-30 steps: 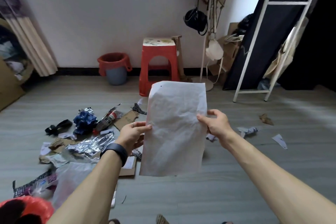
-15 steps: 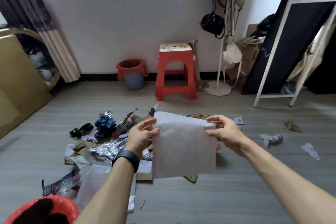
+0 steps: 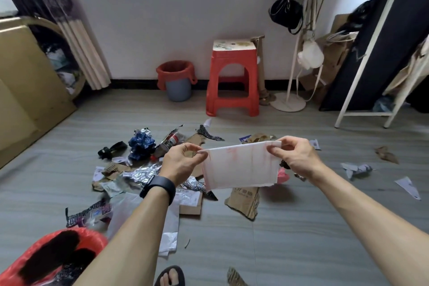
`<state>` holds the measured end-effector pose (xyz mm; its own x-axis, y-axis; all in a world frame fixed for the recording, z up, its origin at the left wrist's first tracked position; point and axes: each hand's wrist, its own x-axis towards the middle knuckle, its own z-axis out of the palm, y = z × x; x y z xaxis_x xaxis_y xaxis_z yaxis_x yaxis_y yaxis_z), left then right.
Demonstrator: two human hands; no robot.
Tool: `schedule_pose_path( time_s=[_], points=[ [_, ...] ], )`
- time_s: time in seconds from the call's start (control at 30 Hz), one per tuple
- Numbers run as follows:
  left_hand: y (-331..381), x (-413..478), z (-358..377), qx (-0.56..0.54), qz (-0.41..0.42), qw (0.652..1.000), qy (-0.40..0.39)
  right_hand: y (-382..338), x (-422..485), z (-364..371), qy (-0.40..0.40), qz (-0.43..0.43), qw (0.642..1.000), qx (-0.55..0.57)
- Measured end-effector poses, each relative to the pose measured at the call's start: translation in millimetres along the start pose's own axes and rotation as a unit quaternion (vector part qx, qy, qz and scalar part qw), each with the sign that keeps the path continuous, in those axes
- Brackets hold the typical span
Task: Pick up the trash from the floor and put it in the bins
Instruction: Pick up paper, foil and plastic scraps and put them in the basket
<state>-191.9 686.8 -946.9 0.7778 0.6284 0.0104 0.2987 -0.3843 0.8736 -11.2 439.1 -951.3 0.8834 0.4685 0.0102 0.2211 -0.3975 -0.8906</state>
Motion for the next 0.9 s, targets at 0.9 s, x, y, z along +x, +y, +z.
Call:
schedule_pose_path(
  time_s=[0.9],
  points=[
    [15, -16, 1, -0.216, -0.171, 0.945, -0.176, -12, -25, -18, -0.07, 0.144, 0.959, 0.235]
  ],
)
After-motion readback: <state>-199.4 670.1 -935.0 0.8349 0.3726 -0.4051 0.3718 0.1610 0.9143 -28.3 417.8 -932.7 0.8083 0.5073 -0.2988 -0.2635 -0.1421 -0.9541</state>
